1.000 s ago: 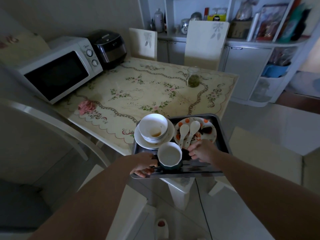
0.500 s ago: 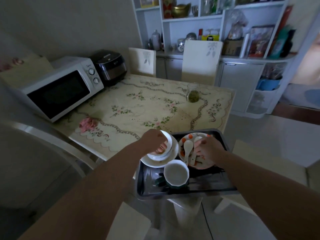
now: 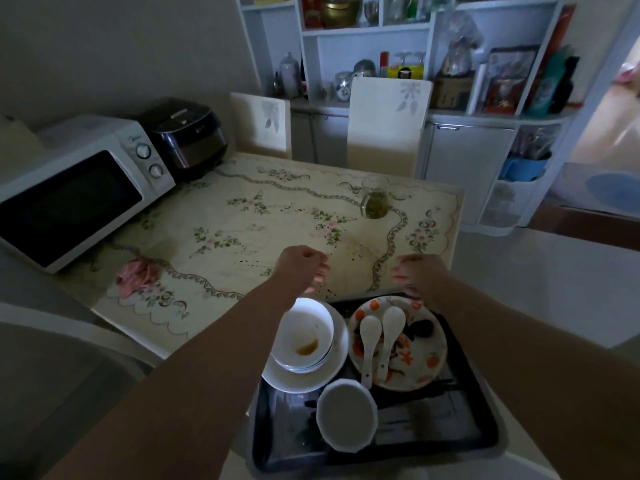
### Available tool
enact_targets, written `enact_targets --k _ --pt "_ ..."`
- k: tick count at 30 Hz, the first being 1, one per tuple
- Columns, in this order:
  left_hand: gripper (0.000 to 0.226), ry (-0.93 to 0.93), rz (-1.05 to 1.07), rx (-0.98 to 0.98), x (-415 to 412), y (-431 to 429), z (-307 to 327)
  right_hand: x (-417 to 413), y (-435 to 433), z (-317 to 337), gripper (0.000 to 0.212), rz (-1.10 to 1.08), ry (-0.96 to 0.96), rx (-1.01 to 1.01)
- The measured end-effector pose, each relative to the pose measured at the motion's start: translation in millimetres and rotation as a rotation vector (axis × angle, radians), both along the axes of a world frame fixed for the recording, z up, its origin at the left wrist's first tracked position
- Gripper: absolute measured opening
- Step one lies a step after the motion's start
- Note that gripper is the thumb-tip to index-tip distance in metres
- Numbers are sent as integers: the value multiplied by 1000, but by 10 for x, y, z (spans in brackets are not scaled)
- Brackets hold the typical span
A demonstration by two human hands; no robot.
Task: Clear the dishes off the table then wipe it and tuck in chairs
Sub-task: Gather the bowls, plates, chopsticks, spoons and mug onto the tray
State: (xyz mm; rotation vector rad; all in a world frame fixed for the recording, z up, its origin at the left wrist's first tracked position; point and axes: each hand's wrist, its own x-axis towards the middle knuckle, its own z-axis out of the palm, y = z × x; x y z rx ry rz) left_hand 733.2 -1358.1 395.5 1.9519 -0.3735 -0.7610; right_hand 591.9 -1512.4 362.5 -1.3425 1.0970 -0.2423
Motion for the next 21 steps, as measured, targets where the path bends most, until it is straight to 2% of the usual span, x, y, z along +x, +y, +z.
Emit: enact_targets --k 9,15,16,19,21 --pt "23 -3 126 98 509 -742 -180 1049 -833 -136 43 122 62 93" --pt "22 21 153 120 685 -1249 -287 1606 -1339 -359 55 183 18 187" --pt "22 20 152 125 703 -1304 -305 1688 -1389 -403 51 181 5 227" --pt "22 5 154 138 754 -1402 -325 1863 -1466 -507 21 171 -8 353" --pt "21 9 172 141 780 -1412 -329 1928 -1501 -558 20 138 -42 452"
